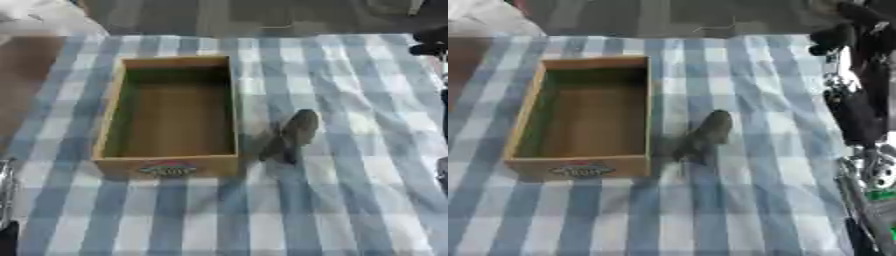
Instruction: Pick up objects on the table and place them in the box.
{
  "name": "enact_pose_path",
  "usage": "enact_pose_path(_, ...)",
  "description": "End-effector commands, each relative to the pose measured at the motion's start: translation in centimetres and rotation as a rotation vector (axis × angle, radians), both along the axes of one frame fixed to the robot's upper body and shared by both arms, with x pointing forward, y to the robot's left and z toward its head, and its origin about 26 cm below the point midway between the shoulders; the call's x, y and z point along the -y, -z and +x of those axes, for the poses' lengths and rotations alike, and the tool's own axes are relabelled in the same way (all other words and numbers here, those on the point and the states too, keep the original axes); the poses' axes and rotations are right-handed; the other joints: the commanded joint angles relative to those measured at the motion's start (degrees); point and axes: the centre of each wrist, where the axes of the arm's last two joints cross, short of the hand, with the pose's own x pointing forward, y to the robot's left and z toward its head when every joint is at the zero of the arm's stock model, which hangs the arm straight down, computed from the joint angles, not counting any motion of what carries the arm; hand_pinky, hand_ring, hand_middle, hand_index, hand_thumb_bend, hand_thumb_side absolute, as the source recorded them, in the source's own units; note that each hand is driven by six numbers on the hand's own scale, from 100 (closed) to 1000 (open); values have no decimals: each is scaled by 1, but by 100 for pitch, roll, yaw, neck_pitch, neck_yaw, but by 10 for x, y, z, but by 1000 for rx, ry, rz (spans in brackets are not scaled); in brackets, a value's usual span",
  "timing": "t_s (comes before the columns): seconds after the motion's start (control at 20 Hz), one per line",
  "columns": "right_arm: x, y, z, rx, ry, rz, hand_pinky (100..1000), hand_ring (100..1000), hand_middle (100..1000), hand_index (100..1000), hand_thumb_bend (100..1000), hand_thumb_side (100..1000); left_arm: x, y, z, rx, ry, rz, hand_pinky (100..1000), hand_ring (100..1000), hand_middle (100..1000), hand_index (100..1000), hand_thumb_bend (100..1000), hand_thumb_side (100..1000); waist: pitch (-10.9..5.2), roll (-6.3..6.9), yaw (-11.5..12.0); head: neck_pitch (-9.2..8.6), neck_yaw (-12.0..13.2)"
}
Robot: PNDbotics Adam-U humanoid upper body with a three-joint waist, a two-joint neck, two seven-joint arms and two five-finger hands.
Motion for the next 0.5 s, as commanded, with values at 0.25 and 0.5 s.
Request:
enact_pose_path(0.25,4,-19,-2,38,19,-89,619,671,515,798,193,610,-1,-6,-3,24,-2,11,821,829,776,732,100,622,-101,3,-20,196,31)
enact_pose_path(0.5,7,-49,-1,70,63,-286,645,702,544,818,336,634,-2,-6,-4,18,-3,18,821,829,776,732,100,622,-145,-10,-10,265,33)
